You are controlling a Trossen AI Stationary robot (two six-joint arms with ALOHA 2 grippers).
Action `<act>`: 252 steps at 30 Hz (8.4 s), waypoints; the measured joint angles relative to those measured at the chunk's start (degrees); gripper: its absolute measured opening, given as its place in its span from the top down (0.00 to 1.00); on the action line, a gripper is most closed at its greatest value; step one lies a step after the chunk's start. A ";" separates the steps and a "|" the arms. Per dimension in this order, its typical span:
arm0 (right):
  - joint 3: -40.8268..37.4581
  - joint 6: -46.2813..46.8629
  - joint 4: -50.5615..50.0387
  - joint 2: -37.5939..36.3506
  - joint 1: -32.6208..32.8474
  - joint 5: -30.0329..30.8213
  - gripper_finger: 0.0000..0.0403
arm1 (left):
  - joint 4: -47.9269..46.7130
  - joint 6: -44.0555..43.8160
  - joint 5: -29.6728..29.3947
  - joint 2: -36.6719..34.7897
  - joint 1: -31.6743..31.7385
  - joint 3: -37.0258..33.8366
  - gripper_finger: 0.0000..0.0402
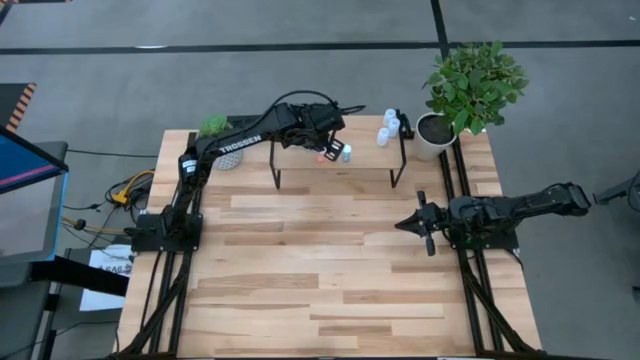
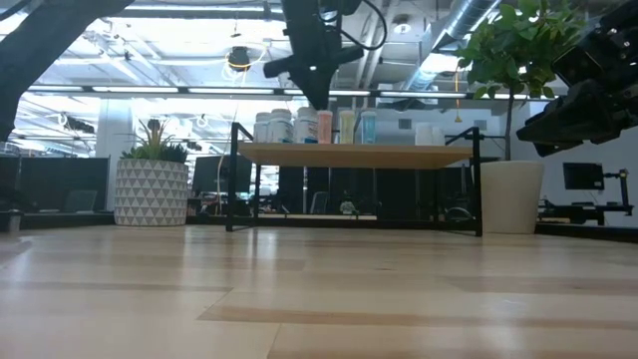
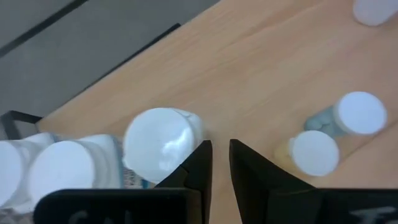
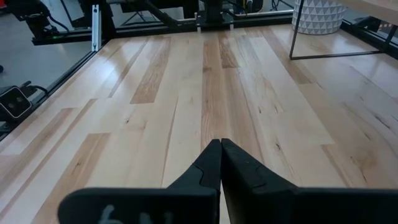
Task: Pick and place medicine bottles onto shelf by color
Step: Put the white medicine bottle on the shelf
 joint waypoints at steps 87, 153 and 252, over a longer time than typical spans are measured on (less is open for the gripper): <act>0.02 -0.04 -0.01 0.00 0.02 0.00 0.92 | 4.10 -1.44 -2.21 2.84 1.02 0.17 0.89; -0.30 1.66 17.39 -0.06 -0.11 2.06 0.92 | -18.11 13.06 -12.82 -1.95 -13.89 5.88 0.89; 110.42 -20.38 -36.75 101.26 -32.18 -7.94 0.98 | 29.23 0.88 -10.01 -56.28 -36.59 -77.79 0.89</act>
